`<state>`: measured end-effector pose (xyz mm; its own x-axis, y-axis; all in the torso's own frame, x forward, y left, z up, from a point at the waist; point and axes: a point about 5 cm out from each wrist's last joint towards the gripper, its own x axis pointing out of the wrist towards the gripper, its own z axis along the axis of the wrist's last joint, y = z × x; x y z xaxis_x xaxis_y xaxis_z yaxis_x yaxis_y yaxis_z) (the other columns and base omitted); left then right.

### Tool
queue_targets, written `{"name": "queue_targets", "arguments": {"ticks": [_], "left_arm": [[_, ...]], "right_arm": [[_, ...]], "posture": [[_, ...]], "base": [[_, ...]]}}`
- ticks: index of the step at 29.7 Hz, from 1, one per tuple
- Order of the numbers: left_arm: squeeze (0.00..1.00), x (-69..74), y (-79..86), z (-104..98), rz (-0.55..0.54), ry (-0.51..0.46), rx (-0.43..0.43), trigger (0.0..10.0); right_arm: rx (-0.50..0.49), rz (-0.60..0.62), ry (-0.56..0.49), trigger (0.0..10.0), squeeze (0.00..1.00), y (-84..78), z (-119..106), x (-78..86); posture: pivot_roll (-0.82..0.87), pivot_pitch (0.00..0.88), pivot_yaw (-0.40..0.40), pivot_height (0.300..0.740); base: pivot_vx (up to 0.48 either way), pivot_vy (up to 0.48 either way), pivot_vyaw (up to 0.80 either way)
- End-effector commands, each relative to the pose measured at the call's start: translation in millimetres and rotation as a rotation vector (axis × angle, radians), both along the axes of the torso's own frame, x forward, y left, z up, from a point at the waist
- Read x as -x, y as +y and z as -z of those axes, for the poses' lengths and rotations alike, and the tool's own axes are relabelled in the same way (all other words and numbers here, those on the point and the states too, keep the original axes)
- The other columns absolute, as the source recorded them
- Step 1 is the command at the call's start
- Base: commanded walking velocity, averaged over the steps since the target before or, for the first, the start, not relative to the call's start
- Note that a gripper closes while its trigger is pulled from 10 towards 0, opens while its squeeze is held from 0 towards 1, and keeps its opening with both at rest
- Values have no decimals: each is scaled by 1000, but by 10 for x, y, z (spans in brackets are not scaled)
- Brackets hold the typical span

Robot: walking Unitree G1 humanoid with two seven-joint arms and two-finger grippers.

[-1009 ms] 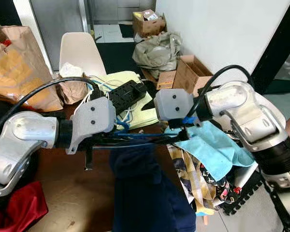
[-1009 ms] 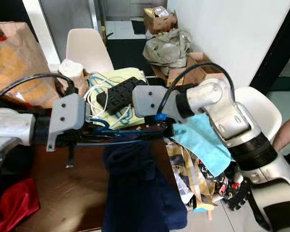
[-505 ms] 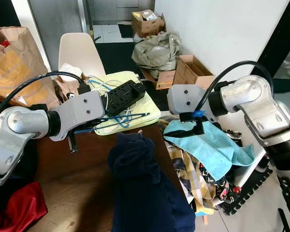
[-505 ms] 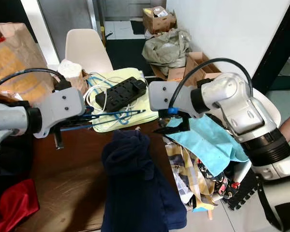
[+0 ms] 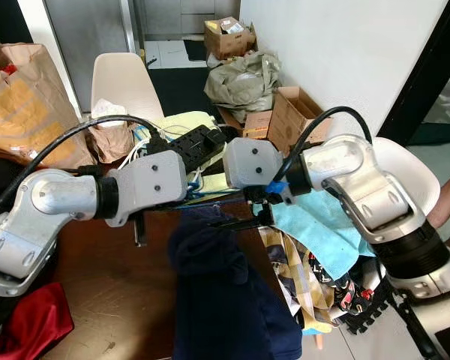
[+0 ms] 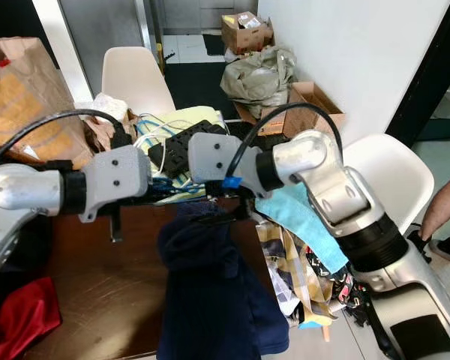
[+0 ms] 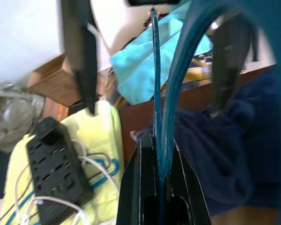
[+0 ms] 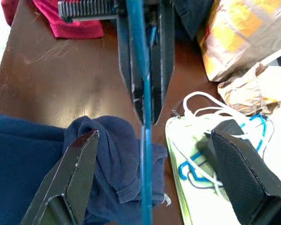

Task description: Hang hanger

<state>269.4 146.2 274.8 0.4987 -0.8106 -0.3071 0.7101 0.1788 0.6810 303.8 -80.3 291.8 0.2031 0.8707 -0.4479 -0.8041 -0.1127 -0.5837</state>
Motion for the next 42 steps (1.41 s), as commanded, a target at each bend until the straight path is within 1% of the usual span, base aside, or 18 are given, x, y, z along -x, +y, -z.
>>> {"name": "queue_targets", "arguments": {"ticks": [1, 7, 8, 9, 14, 16, 17, 18, 19, 20, 22, 24, 28, 36, 37, 38, 39, 42], "left_arm": [[0, 33, -10, 28, 25, 16, -11, 10000], [0, 4, 16, 22, 5, -1, -11, 10000], [0, -3, 22, 11, 1, -10, -9, 10000], [0, -6, 21, -4, 1, -17, -3, 10000], [0, -2, 12, -29, 10, -25, 7, 10000], [0, 30, -34, -73, 47, -29, 38, 10000], [0, 30, -34, -73, 47, -29, 38, 10000], [0, 58, -76, -103, 75, -28, 62, 10000], [0, 58, -76, -103, 75, -28, 62, 10000], [0, 87, -119, -136, 102, -29, 84, 10000], [0, 87, -119, -136, 102, -29, 84, 10000], [0, 132, -178, -185, 141, -28, 117, 10000], [0, 140, -189, -197, 149, -31, 124, 10000], [0, 139, -205, -241, 155, -49, 145, 10000], [224, 141, -199, -244, 154, -40, 146, 10000], [224, 141, -199, -244, 154, -40, 146, 10000], [1000, 147, -187, -236, 153, -22, 142, 10000], [1000, 150, -170, -229, 145, -12, 136, 10000]], "right_arm": [[-25, -2, 1, 10000, 0, 8, -34, 3], [6, 1, 1, 10000, 0, -1, 9, 23], [21, -4, 8, 2549, 0, -5, 37, 39], [36, -6, 10, 0, 0, -10, 61, 49], [58, -6, 7, 0, 0, -15, 95, 55], [83, 5, -7, 0, 0, -16, 137, 42], [83, 5, -7, 0, 0, -16, 137, 42], [92, 12, -13, 0, 0, -12, 158, 33], [92, 12, -13, 0, 0, -12, 158, 33], [102, 21, -20, 0, 0, -10, 177, 21], [102, 21, -20, 0, 0, -10, 177, 21], [112, 29, -29, 0, 0, -2, 199, 12], [113, 29, -31, 0, 0, 4, 204, 14], [154, 34, -38, 0, 0, -9, 278, 10], [158, 37, -41, 0, 0, -12, 284, 5], [158, 37, -41, 0, 0, -12, 284, 5], [160, 38, -44, 0, 0, -12, 286, 1], [156, 38, -45, 0, 0, -9, 284, -1]], "posture": [[38, 43, -6, 740], [37, 45, -5, 740], [37, 46, -4, 740], [37, 46, -4, 740], [38, 46, -2, 740], [37, 46, -1, 740], [37, 46, -1, 740], [38, 46, -2, 740], [38, 46, -2, 740], [39, 47, -2, 740], [39, 47, -2, 740], [40, 47, -2, 740], [39, 47, -2, 740], [37, 47, -7, 740], [37, 47, -9, 740], [37, 47, -9, 740], [38, 46, -11, 740], [38, 47, -10, 740]], "base": [[0, 0, 0], [0, 0, 0], [0, 0, 0], [0, 0, 0], [0, 0, 0], [0, 0, 0], [0, 0, 0], [0, 0, 0], [0, 0, 0], [0, 0, 0], [0, 0, 0], [0, 0, 0], [0, 0, 0], [0, 0, 0], [0, 0, 0], [0, 0, 0], [0, 0, 0], [0, 0, 0]]}}
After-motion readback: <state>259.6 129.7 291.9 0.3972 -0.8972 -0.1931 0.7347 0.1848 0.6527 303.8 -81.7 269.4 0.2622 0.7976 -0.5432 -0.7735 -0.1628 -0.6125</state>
